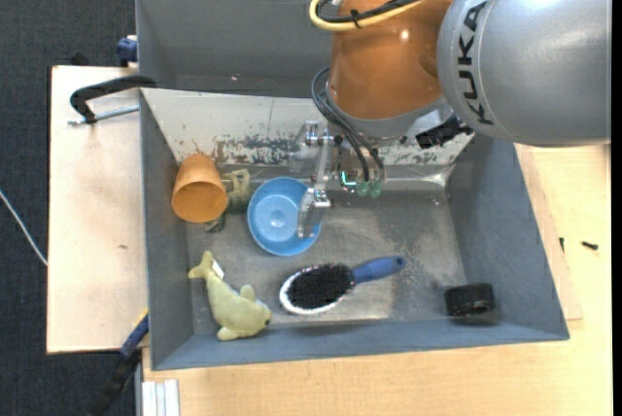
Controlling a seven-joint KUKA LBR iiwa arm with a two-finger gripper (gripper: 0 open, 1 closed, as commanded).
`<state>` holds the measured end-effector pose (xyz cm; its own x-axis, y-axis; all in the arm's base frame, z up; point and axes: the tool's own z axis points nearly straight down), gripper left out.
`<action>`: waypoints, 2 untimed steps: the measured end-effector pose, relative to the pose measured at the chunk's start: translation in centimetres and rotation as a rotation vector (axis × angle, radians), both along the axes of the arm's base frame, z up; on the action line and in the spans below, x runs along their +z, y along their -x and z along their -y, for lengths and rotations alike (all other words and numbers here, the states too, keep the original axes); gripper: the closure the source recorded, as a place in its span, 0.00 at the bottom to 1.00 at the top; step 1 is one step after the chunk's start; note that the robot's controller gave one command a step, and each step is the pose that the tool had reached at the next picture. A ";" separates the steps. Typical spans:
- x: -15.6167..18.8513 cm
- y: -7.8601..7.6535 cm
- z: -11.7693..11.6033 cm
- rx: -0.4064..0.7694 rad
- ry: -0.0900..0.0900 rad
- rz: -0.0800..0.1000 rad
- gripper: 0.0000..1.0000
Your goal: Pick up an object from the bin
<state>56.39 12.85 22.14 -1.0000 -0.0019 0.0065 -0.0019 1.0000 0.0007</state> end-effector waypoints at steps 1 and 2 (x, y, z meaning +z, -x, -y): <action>-14.3 -0.1 8.3 -0.021 0.002 0.002 0.00; -13.9 -0.3 8.0 -0.017 -0.001 0.008 1.00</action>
Offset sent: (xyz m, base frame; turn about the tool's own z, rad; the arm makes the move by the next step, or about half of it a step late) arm 0.0017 -0.0805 -0.1395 0.0165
